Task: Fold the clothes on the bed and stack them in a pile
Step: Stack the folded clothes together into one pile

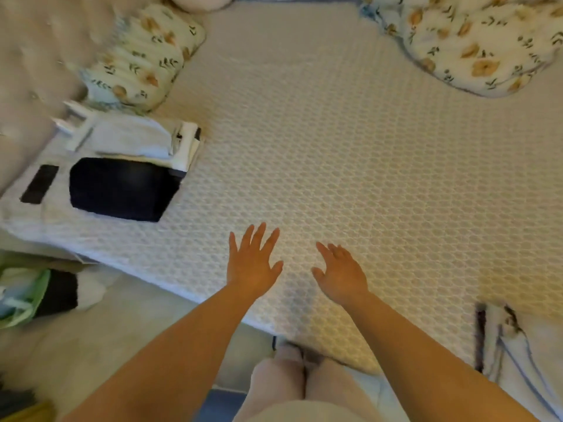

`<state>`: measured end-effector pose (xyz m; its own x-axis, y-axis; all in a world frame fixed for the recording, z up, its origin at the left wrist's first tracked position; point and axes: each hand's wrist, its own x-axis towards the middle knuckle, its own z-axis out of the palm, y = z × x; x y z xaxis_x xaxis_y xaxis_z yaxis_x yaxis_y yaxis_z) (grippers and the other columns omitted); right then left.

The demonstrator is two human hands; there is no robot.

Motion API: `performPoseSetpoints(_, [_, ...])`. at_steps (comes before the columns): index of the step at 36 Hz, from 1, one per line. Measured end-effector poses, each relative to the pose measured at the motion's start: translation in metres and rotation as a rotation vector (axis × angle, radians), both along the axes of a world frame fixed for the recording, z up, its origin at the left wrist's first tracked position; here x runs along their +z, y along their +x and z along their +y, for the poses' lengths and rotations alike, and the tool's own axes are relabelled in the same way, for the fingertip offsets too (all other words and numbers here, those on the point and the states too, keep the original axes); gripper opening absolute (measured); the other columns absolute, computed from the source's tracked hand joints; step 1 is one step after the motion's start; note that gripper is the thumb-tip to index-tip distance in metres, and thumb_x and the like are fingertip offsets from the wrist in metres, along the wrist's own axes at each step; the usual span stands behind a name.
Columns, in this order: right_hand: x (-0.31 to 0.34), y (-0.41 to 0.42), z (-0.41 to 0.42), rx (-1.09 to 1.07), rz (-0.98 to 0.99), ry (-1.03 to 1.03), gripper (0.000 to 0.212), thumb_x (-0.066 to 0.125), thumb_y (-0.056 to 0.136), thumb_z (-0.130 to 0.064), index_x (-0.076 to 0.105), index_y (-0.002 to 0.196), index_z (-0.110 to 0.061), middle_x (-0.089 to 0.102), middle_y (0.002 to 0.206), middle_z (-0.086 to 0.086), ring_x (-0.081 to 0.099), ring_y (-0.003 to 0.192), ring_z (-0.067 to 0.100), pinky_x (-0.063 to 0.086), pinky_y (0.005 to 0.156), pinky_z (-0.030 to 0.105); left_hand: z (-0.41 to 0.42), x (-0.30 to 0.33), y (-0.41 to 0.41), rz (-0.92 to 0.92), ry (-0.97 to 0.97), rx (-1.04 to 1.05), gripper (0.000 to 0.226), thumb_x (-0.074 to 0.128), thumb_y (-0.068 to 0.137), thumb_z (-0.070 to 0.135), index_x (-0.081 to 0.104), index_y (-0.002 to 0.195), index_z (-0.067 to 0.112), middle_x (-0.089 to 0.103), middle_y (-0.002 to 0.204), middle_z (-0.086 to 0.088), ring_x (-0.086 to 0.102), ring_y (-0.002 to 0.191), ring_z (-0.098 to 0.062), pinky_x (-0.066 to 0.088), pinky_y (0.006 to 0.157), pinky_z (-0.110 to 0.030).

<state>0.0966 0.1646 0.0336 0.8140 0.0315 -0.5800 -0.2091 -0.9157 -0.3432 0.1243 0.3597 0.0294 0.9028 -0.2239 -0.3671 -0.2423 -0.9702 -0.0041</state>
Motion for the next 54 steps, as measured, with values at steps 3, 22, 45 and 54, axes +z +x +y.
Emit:
performPoseSetpoints(3, [0.003,0.023,0.042,0.094,0.002,0.008,0.062,0.035,0.1,-0.043,0.007,0.153,-0.028,0.009,0.16,0.002,0.008,0.147,0.023,0.018,0.117,0.038,0.047,0.004,0.008,-0.021,0.066,0.039,0.069,0.021,0.096,0.06,-0.013,0.15,0.034,-0.01,0.161,0.001,-0.009,0.147,-0.023,-0.014,0.112,-0.054])
performPoseSetpoints(22, [-0.007,0.156,0.37,0.018,0.007,0.084,0.063,0.038,0.1,-0.043,0.005,0.152,-0.032,0.008,0.16,0.0,0.014,0.146,0.024,0.028,0.112,0.041,0.381,0.004,0.1,-0.041,0.037,0.288,0.074,0.023,0.093,0.065,-0.018,0.147,0.037,-0.01,0.161,0.0,-0.001,0.148,-0.023,-0.004,0.115,-0.053])
performPoseSetpoints(45, [-0.07,0.256,0.533,-0.096,0.243,0.107,0.065,0.046,0.095,-0.036,0.016,0.152,-0.025,0.029,0.151,0.005,0.042,0.128,0.03,0.046,0.096,0.039,0.573,-0.044,0.242,0.218,0.077,0.141,0.066,0.039,0.094,0.058,0.012,0.151,0.038,0.001,0.161,0.0,0.002,0.147,-0.023,-0.003,0.115,-0.056])
performPoseSetpoints(54, [-0.121,0.335,0.58,-0.433,0.064,0.052,0.064,0.049,0.096,-0.039,0.023,0.15,-0.016,0.016,0.157,0.006,0.02,0.142,0.028,0.031,0.109,0.042,0.603,-0.123,0.337,0.317,-0.088,0.294,0.086,0.037,0.088,0.07,-0.01,0.15,0.035,-0.015,0.16,-0.001,0.001,0.147,-0.028,0.007,0.116,-0.054])
